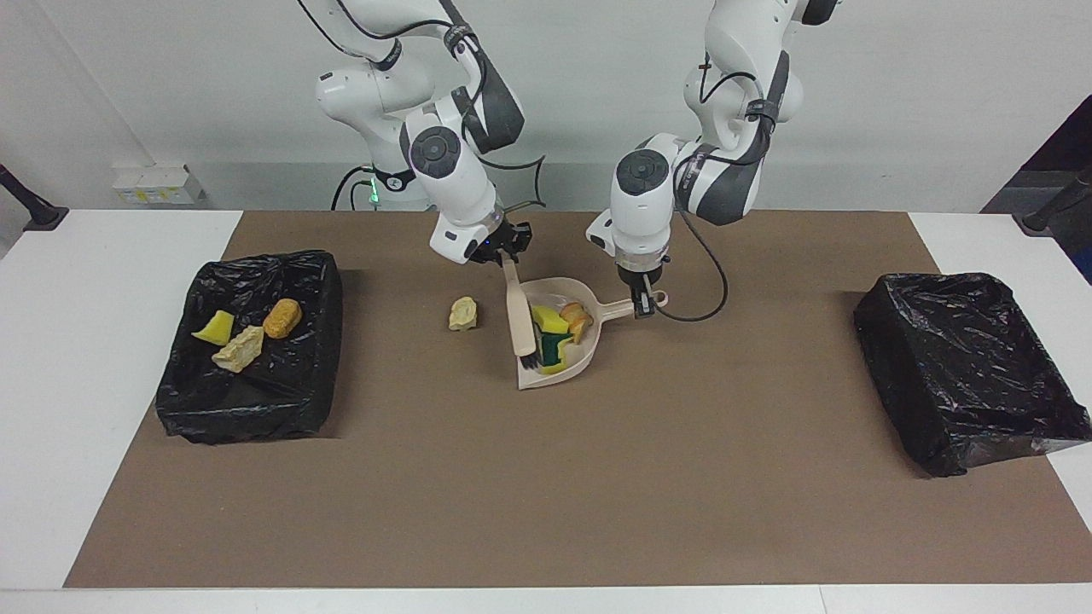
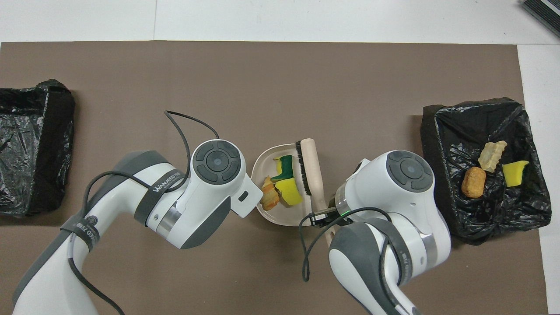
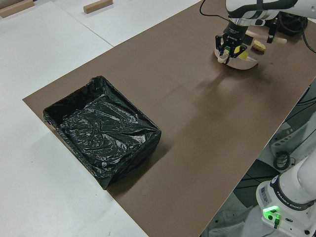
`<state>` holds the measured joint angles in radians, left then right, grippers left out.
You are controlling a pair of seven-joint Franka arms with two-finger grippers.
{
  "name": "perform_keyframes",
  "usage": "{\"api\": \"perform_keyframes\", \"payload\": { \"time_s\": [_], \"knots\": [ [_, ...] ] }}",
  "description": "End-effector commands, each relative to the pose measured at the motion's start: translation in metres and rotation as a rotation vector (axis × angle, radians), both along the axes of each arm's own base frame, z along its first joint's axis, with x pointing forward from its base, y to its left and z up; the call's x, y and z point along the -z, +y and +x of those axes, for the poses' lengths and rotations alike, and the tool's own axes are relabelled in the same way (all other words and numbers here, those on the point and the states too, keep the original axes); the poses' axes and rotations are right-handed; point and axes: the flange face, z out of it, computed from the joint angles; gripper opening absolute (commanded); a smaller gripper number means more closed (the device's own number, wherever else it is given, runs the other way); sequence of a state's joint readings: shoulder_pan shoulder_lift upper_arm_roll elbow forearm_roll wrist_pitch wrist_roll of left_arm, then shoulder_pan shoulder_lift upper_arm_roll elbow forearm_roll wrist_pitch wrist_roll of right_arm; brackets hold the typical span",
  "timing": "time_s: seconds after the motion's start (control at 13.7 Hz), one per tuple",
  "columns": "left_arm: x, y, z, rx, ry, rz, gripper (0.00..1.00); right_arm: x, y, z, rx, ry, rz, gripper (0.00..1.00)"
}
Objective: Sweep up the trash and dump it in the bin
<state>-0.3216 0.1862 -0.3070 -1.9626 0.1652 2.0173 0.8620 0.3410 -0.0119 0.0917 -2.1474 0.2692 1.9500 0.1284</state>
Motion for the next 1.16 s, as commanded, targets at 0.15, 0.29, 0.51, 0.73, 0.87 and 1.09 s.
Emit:
{"api": "perform_keyframes", "payload": {
  "time_s": [0.15,0.29,0.51,0.73,0.87,1.09],
  "knots": [
    [-0.007,-0.017,-0.031,-0.021,0.003,0.035,0.00,0.016,-0.078,-0.016,0.021,0.005,-0.149,0.00],
    [-0.010,-0.028,-0.048,-0.059,-0.014,0.049,0.00,0.026,-0.110,-0.025,0.056,-0.021,-0.191,0.00],
    [-0.008,-0.033,-0.058,-0.071,-0.009,0.067,0.00,0.039,-0.133,-0.048,0.080,-0.034,-0.195,0.00],
    [-0.004,-0.028,-0.064,-0.127,-0.026,0.067,0.00,0.054,-0.112,-0.068,0.044,0.008,-0.214,0.00],
    [0.002,-0.025,-0.065,-0.127,-0.026,0.065,0.00,0.055,-0.094,-0.073,0.022,0.014,-0.203,0.00],
    [0.006,-0.020,-0.067,-0.126,-0.037,0.054,0.00,0.072,-0.047,-0.082,-0.005,0.044,-0.130,0.00]
  ]
}}
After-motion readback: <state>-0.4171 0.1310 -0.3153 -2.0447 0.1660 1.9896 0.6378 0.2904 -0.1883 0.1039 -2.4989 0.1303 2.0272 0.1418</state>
